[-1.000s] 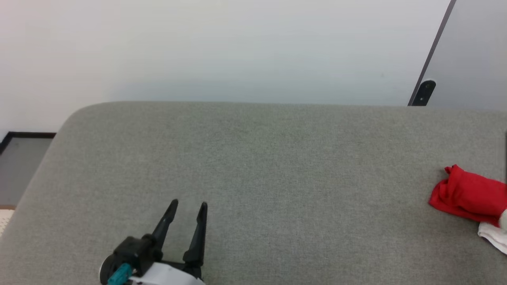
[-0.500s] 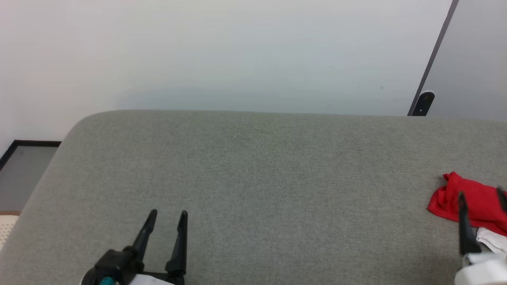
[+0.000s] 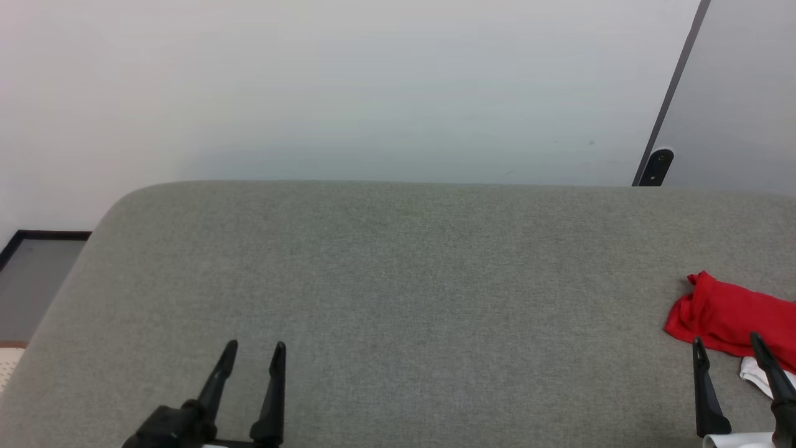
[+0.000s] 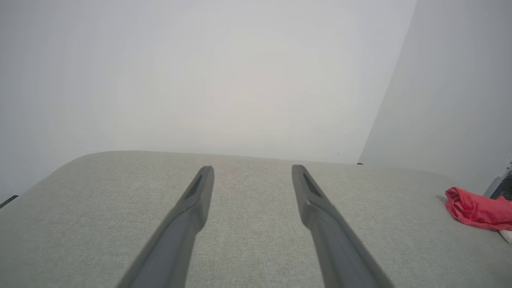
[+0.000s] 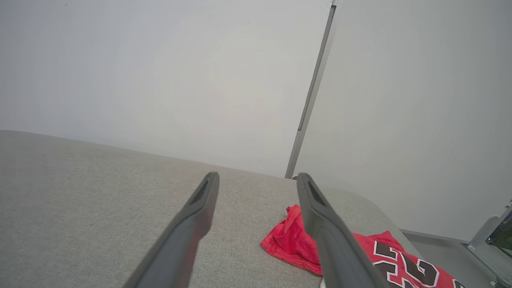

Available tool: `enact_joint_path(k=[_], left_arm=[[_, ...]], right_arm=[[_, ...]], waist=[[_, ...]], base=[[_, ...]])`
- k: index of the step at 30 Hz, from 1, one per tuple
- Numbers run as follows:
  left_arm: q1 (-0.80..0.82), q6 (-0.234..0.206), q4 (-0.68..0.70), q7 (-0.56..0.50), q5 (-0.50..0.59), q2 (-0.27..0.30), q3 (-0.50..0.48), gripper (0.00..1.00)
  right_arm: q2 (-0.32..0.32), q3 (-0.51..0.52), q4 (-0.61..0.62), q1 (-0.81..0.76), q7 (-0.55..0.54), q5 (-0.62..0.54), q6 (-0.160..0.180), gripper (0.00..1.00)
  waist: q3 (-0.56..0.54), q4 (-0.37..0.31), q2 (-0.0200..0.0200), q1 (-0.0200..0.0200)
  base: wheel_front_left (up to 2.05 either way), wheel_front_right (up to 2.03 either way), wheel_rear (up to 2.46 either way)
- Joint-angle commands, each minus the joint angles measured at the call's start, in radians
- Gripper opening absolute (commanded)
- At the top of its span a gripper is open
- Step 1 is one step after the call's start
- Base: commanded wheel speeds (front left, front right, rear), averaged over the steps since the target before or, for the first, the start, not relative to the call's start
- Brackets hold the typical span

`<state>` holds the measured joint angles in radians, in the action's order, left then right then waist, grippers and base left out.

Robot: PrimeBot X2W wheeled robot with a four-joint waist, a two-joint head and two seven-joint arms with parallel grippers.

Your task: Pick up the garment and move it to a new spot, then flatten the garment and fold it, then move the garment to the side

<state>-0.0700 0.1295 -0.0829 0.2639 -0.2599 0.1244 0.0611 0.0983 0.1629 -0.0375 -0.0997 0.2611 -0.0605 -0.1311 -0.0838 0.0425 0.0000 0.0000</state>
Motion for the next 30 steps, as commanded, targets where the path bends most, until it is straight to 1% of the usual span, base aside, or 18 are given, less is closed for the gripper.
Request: enact_joint_path(k=[1, 10, 26, 27, 30], left_arm=[[-0.012, 0.002, -0.008, -0.001, -0.008, 0.004, 0.007, 1.0], [-0.02, 0.001, -0.022, -0.001, -0.038, 0.013, 0.012, 1.0], [-0.028, 0.001, -0.016, -0.001, -0.005, 0.003, 0.0, 1.0], [-0.019, 0.001, -0.018, 0.0, -0.012, 0.003, 0.001, 0.0], [-0.028, 0.001, -0.045, -0.001, -0.016, -0.002, 0.003, 0.0]], right_arm=[[-0.004, -0.001, 0.009, -0.019, 0.005, 0.009, 0.001, 1.0], [-0.012, 0.015, 0.037, -0.026, 0.005, 0.009, 0.001, 1.0], [-0.012, 0.026, 0.028, -0.033, 0.005, 0.013, 0.001, 1.0], [-0.01, 0.024, 0.028, -0.02, 0.0, 0.008, 0.0, 0.0], [-0.016, 0.025, -0.005, -0.022, -0.006, 0.012, 0.0, 0.0]], waist=[[-0.002, -0.002, 0.0, 0.0], [0.0, 0.0, 0.0, 0.0], [0.006, 0.006, 0.0, 0.0], [0.006, 0.006, 0.0, 0.0], [0.006, 0.006, 0.0, 0.0]], base=[[0.0, 0.0, 0.0], [0.0, 0.0, 0.0], [0.0, 0.0, 0.0], [0.0, 0.0, 0.0], [0.0, 0.0, 0.0]])
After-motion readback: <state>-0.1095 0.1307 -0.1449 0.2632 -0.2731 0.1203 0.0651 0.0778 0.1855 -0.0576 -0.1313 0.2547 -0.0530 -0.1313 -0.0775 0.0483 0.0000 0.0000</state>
